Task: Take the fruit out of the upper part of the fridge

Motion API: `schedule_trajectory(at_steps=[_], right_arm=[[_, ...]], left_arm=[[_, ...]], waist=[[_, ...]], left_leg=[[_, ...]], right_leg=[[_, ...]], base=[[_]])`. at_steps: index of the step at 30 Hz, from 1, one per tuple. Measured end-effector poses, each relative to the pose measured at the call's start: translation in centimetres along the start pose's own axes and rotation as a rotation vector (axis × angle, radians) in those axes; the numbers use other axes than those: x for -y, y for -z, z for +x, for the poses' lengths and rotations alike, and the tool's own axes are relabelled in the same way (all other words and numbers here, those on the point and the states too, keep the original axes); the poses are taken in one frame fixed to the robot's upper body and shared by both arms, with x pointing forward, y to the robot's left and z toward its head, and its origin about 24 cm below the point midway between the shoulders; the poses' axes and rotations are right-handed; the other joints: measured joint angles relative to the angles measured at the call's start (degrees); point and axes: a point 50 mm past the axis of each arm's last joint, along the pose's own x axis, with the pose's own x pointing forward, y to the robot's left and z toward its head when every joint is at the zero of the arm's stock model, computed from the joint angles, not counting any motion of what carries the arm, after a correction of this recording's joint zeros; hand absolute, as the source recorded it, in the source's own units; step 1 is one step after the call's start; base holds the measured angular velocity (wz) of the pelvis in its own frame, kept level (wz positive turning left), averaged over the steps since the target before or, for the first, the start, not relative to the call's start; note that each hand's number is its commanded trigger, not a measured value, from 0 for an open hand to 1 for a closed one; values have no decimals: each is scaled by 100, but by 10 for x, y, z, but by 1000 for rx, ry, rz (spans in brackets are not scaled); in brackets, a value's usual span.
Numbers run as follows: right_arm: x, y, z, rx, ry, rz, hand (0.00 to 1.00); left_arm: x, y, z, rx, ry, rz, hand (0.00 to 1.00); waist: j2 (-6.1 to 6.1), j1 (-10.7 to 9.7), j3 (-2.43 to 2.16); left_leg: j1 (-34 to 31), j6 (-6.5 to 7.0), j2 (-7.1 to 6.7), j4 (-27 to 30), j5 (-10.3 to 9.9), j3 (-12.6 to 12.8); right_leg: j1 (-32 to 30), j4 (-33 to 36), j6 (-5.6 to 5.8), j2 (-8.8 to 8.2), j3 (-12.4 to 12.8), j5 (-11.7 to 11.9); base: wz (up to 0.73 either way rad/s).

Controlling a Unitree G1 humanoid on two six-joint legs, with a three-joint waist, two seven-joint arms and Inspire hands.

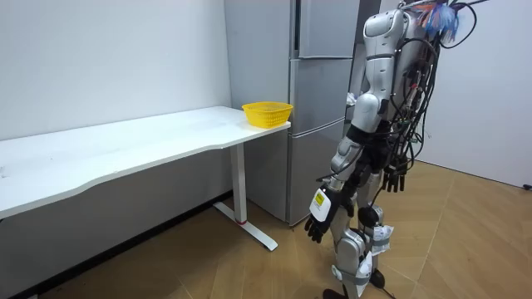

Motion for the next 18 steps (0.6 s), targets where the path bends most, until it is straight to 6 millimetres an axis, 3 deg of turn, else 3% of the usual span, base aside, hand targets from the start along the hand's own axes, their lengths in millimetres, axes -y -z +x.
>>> schedule_trajectory(at_steps=[18], right_arm=[[0,-1,0,2,5,0,0]], left_arm=[[0,1,0,-2,-1,0,0]], waist=[[-43,7,-2]], left_leg=[[0,0,-1,11,0,-2]], right_leg=[[-7,7,0,-1,25,0]], base=[[0]])
